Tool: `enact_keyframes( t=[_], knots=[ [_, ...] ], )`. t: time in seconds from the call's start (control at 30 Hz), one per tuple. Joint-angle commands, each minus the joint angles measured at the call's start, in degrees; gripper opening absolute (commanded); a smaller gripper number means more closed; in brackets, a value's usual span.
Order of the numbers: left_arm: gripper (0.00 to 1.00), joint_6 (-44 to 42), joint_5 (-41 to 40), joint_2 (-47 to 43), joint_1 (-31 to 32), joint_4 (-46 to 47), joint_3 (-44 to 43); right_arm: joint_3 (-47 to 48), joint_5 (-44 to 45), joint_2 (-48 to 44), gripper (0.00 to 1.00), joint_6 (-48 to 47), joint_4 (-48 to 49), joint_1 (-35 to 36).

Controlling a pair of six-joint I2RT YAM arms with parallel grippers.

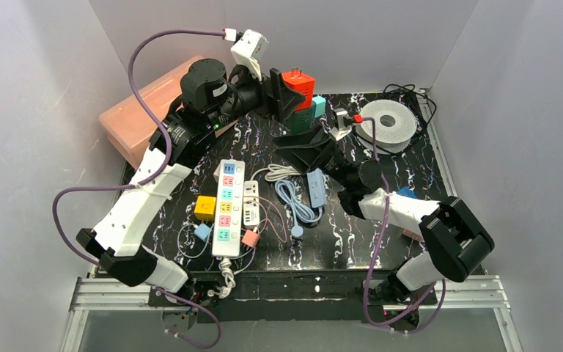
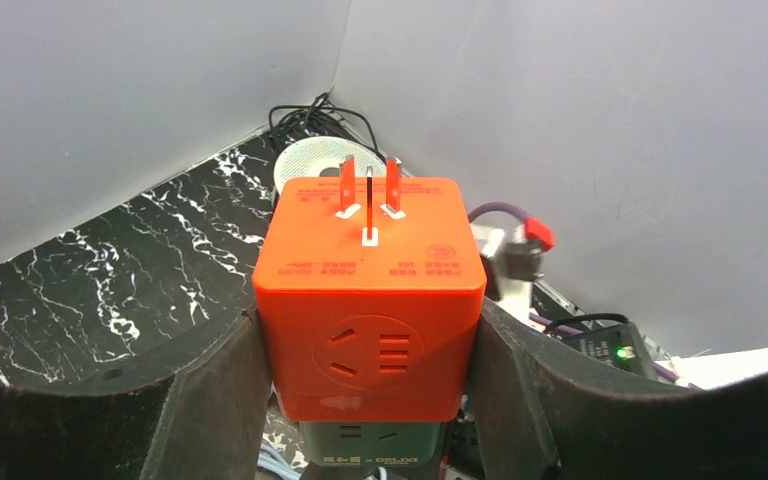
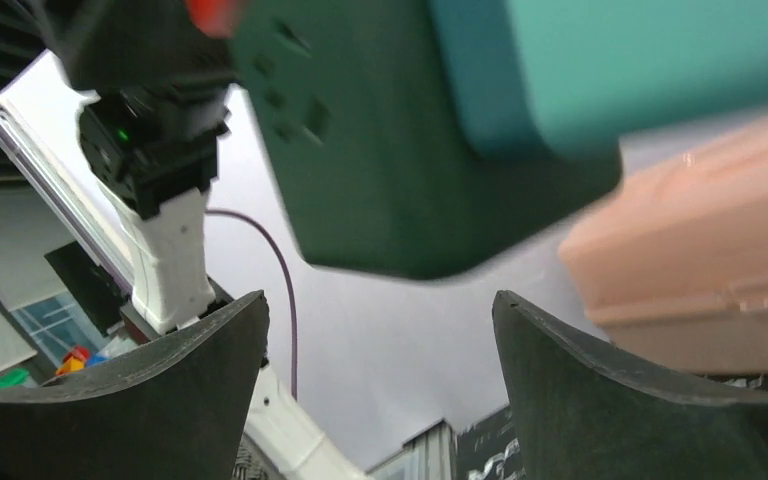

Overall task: Pull the plug off the socket
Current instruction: Remove the plug from the socket.

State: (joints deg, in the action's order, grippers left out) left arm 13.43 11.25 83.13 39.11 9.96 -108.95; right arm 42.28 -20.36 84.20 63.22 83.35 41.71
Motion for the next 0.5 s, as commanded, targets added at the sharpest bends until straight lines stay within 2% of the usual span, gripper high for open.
enact_keyframes(
  t=[0.0,0.17,0.47],
  knots=[
    [0.00,1.2,-3.5,-4.2,0.1,8.3,-0.8,4.0,7.9,-2.5,0.90,-3.2,8.9,0.1],
    [0.00,1.5,-5.1,-4.1,0.1,8.1,-2.9,7.4,11.1,-3.2,0.90,-2.4,8.9,0.2],
    [0.00,2.5,-8.6,-3.4,0.1,7.9,-6.7,14.1,8.3,-4.9,0.90,-2.2,8.9,0.3]
  ],
)
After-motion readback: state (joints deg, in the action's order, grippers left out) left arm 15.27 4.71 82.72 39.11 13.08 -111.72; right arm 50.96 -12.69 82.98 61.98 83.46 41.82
